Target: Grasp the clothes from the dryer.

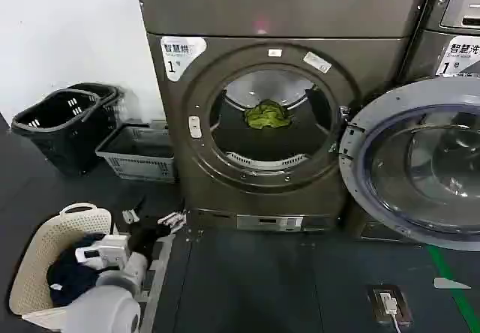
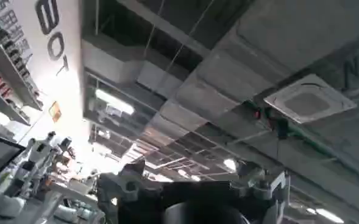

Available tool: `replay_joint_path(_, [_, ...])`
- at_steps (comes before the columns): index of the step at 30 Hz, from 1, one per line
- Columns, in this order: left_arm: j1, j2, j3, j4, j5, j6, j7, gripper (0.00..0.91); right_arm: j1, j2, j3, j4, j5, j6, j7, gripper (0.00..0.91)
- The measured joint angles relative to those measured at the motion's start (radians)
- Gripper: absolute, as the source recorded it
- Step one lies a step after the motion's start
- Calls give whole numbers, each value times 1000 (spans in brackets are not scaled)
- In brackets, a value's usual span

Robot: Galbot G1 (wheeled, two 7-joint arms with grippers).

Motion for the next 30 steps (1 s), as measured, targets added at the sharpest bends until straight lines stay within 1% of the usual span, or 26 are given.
replay_joint_path(10, [8, 1, 0, 0, 0, 0, 0, 907, 2, 3, -3, -18, 22, 40, 9, 907])
replay_joint_path(30, [6, 0, 3, 3, 2, 0, -1, 907, 0, 4, 1, -30, 34, 61, 17, 907])
